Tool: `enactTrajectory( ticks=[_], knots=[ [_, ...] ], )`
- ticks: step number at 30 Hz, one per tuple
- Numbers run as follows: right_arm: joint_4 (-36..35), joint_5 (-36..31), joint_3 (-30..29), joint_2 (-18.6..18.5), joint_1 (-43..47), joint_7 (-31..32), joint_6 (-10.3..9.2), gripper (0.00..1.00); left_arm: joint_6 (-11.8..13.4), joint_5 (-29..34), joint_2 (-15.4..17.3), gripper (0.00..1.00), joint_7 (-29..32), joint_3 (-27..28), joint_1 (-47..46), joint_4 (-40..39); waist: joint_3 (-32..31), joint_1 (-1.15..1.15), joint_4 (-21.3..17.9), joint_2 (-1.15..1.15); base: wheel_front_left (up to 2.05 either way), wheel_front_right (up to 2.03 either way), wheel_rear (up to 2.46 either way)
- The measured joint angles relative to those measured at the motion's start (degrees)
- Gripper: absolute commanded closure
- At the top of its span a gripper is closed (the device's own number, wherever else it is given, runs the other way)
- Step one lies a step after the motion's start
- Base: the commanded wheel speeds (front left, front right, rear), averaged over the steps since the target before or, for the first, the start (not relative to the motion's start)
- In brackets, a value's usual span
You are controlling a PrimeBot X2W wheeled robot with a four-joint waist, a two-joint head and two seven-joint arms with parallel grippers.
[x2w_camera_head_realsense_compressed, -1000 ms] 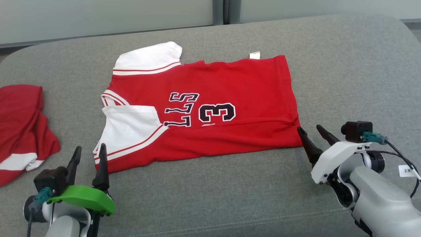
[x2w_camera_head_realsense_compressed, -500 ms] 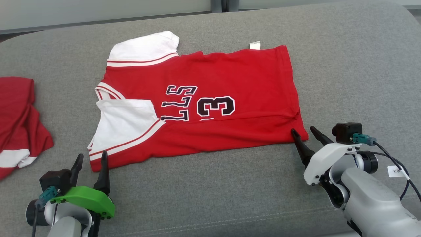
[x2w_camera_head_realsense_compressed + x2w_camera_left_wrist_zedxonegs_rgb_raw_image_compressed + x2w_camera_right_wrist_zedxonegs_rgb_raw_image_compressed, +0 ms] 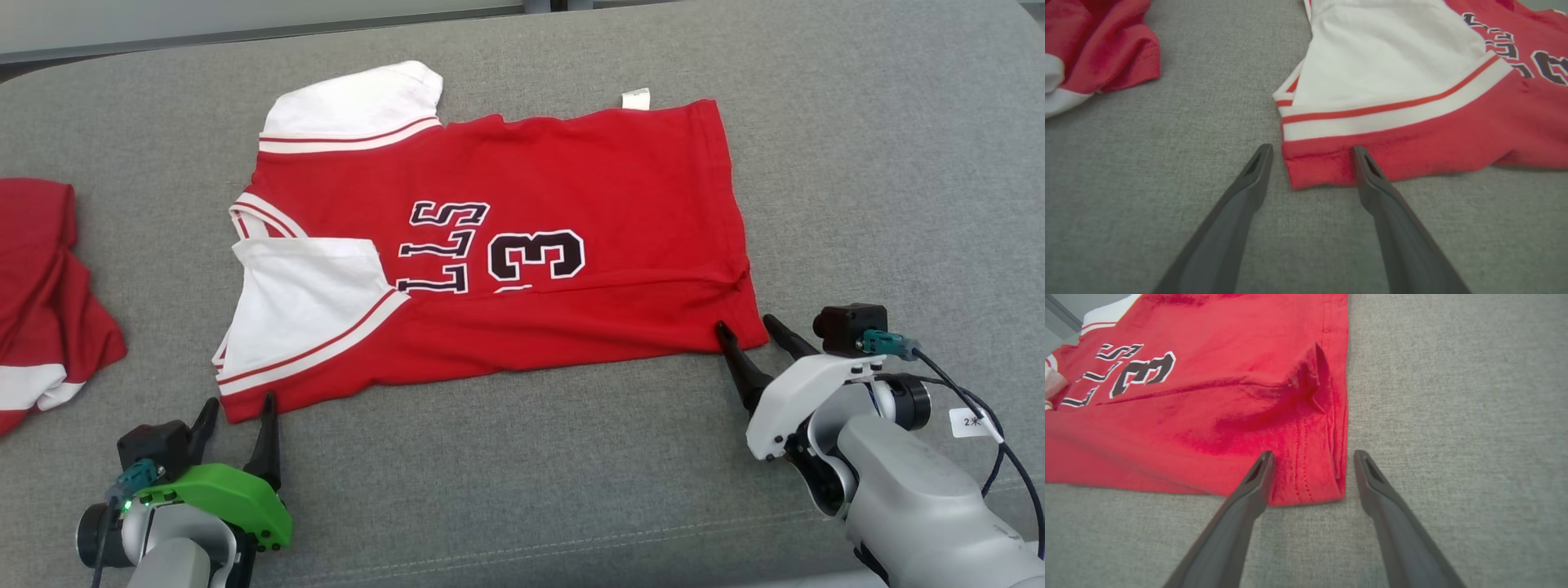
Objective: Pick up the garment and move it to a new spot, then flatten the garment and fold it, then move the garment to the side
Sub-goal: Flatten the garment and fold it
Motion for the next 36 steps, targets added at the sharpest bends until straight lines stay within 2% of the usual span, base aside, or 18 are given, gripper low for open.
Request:
enactTrajectory(
  ticks=[1,2,3,15,23,31,36],
  knots=[
    [0.22,-0.07,0.23,0.01,-0.09,-0.01,0.0,0.93,0.0,0.01,0.0,0.59,-0.01,-0.19,-0.2,0.69,0.04,0.0,0.05,0.0,0.0,0.0,0.0],
    [0.47,-0.1,0.42,0.0,-0.25,-0.09,0.0,1.0,0.0,0.0,0.01,0.75,-0.01,-0.25,-0.42,1.3,0.07,0.0,0.1,0.0,0.0,0.0,0.0],
    [0.63,-0.12,0.53,0.02,-0.41,-0.09,0.0,1.0,0.0,-0.05,0.01,1.0,-0.05,-0.36,-0.74,1.92,0.1,0.0,0.15,0.0,0.0,0.0,0.0],
    [0.38,1.3,0.37,-0.38,-0.27,-0.09,0.0,1.0,-0.14,-1.86,0.27,1.0,-0.16,-1.64,-0.86,2.81,-1.22,0.0,0.6,0.0,0.0,0.0,0.0],
    [-3.33,3.7,-0.32,-2.08,5.49,-0.09,0.05,1.0,-0.15,-1.75,0.43,1.0,-0.16,-0.36,5.19,-1.25,-4.95,0.0,0.6,0.0,0.0,0.0,0.0],
    [-5.83,6.34,-0.42,-4.46,12.38,0.76,0.05,1.0,0.04,-0.71,-1.41,1.0,-0.16,0.09,12.32,-4.83,-9.04,0.0,0.72,0.0,0.0,0.0,0.0],
    [-7.24,7.0,-0.74,-5.35,14.29,1.89,0.05,1.0,1.36,-0.66,-2.33,1.0,0.14,-0.18,15.53,-6.47,-10.76,0.0,0.65,0.0,0.0,0.0,0.0]
  ],
)
